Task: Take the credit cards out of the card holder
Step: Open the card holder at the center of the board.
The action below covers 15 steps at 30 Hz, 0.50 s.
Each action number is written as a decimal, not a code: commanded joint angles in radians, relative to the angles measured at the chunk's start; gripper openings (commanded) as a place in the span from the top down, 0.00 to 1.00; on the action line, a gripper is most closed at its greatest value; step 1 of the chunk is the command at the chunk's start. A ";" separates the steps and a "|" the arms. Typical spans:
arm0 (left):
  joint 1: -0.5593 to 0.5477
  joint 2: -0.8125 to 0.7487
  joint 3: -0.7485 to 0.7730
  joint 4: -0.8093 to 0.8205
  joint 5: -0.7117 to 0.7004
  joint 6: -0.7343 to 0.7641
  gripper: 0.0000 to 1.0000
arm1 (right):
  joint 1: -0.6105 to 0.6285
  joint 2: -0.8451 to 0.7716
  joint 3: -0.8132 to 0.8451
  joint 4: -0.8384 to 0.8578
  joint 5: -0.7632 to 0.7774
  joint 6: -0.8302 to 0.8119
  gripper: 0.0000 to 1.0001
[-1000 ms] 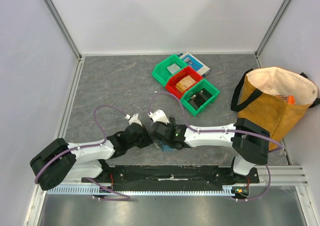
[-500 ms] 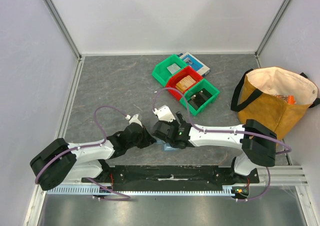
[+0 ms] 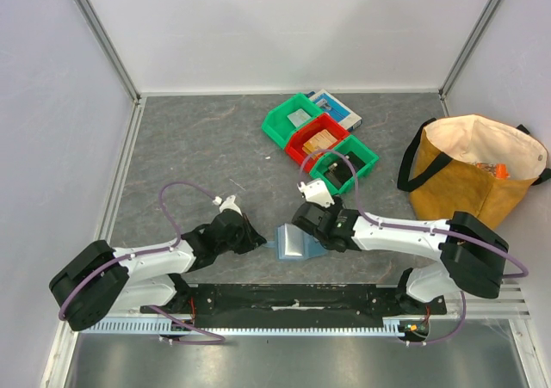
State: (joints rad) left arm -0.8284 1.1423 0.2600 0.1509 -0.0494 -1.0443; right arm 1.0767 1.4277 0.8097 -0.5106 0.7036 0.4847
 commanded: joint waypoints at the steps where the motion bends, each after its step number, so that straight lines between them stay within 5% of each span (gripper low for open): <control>1: 0.006 -0.003 0.028 -0.020 0.005 0.050 0.98 | -0.030 -0.021 -0.056 0.043 -0.051 0.020 0.29; 15: 0.015 -0.070 0.079 -0.145 -0.033 0.118 0.98 | -0.038 0.054 -0.018 0.098 -0.193 -0.012 0.39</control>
State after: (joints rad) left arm -0.8257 1.1179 0.2958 0.0631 -0.0505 -0.9852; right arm 1.0397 1.4296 0.7509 -0.4519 0.5644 0.4767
